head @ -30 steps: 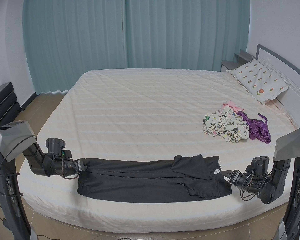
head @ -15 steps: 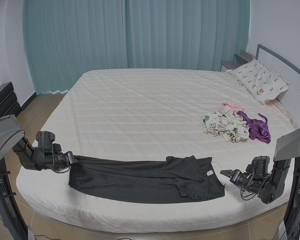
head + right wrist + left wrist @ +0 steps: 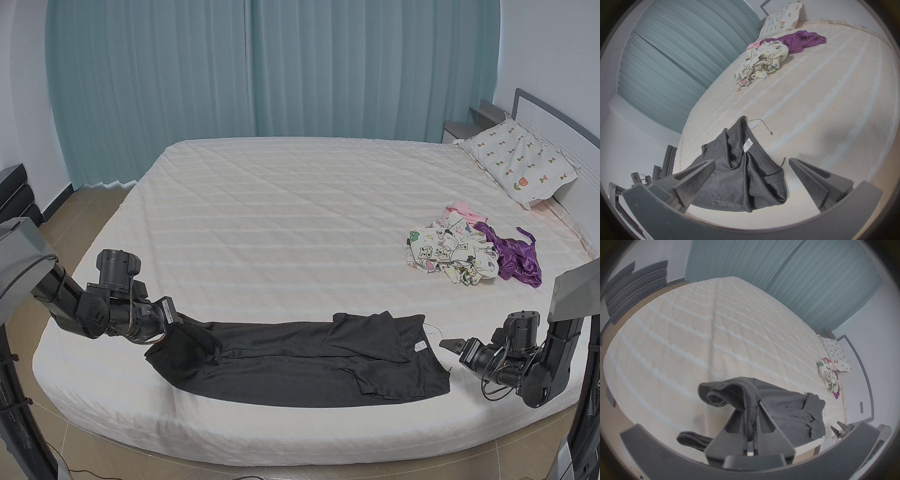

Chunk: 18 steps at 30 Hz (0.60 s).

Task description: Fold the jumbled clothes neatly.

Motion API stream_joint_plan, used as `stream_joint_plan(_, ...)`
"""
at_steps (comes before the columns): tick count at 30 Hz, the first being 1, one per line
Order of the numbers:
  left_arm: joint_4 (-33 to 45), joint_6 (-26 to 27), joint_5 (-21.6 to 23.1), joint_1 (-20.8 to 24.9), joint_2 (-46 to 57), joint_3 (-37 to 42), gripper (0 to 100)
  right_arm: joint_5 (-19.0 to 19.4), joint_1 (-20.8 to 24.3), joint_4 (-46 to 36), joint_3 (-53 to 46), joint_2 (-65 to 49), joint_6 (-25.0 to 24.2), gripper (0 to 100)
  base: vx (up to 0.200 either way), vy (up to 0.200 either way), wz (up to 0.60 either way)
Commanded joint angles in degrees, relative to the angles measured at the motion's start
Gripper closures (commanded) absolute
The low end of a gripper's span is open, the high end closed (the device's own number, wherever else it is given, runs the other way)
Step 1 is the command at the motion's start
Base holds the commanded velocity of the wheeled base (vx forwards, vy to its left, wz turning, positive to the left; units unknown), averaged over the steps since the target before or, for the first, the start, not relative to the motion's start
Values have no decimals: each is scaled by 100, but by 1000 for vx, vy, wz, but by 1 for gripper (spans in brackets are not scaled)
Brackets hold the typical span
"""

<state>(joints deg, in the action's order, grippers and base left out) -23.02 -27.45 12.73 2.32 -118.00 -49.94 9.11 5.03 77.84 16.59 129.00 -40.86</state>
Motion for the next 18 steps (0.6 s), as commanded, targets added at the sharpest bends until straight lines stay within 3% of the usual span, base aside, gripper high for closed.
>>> stream_joint_plan(1,87,-111,-148,384,85,-24,100,21,24,3,2,-50,-45,0,0,-200,0)
stream_joint_plan(5,263,-480,-578,841,85,-200,100,144,-20,12,2,-86,-45,0,0,-200,0)
stream_joint_plan(18,1168,-1095,-939,1614,23,-1000,100,179,-29,3,2,-94,-45,0,0,-200,0)
